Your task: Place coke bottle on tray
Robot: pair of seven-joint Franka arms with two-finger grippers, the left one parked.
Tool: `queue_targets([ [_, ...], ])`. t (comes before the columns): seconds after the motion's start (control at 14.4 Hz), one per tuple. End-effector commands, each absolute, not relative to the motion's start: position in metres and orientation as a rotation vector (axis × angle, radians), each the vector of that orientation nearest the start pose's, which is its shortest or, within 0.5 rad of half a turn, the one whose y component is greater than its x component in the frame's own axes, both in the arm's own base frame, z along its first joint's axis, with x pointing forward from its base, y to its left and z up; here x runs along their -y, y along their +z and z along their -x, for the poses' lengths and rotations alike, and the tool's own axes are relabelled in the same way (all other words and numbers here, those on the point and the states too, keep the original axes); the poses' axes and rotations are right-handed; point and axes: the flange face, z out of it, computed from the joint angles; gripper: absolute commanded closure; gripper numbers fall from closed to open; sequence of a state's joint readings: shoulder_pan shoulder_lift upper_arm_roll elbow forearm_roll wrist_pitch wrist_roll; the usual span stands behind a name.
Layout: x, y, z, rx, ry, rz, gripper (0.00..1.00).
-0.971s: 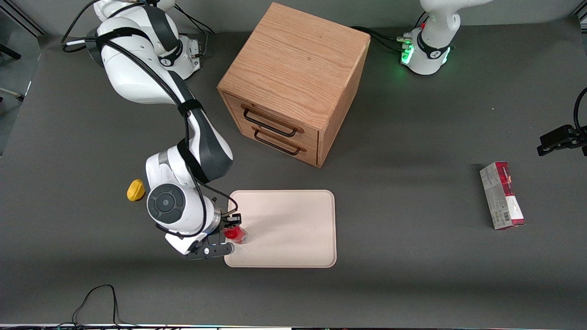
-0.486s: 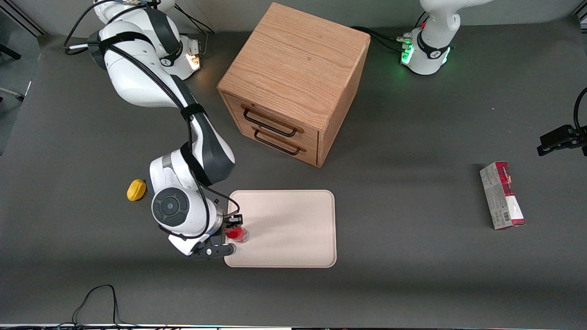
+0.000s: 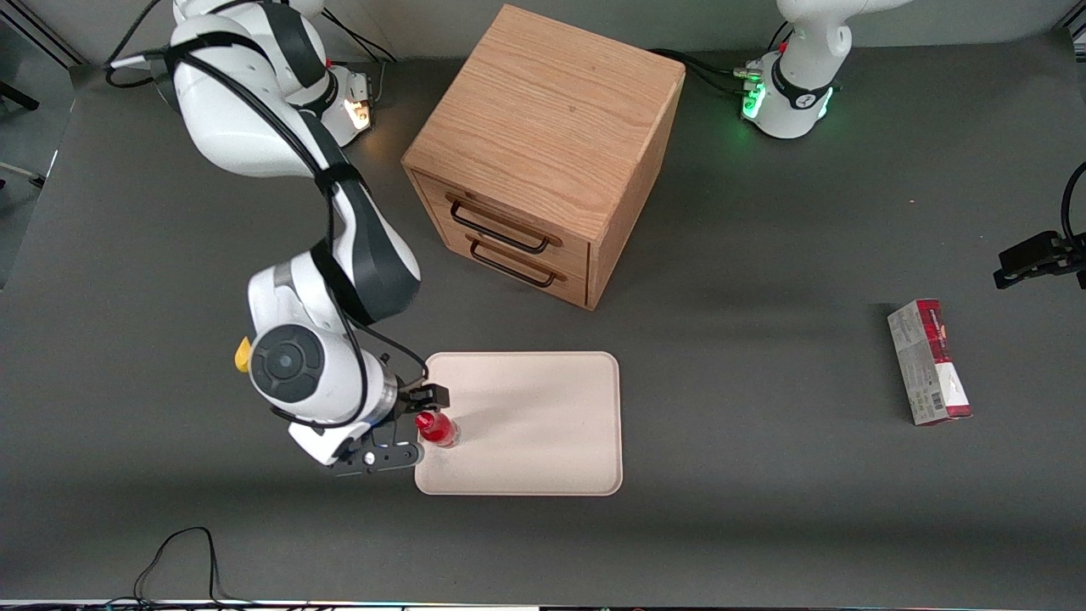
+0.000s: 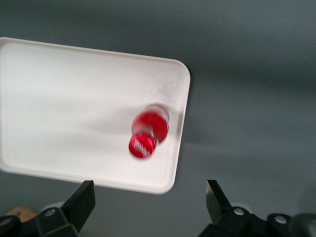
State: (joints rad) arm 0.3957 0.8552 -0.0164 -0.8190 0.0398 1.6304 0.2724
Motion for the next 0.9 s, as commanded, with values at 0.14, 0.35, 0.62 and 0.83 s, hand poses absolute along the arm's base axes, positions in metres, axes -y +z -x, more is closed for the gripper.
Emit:
queue_targets([
  [0.14,-0.262,0.507,-0.673,0.107,0.155,3.161,0.0],
  [0.35,-0.233,0.56,-0.647,0.079,0.219,3.188,0.0],
  [0.62,-0.168,0.596,-0.611,-0.031,0.272,3.2,0.0],
  [0.83,-0.128,0.607,-0.584,-0.079,0.25,3.17,0.0],
])
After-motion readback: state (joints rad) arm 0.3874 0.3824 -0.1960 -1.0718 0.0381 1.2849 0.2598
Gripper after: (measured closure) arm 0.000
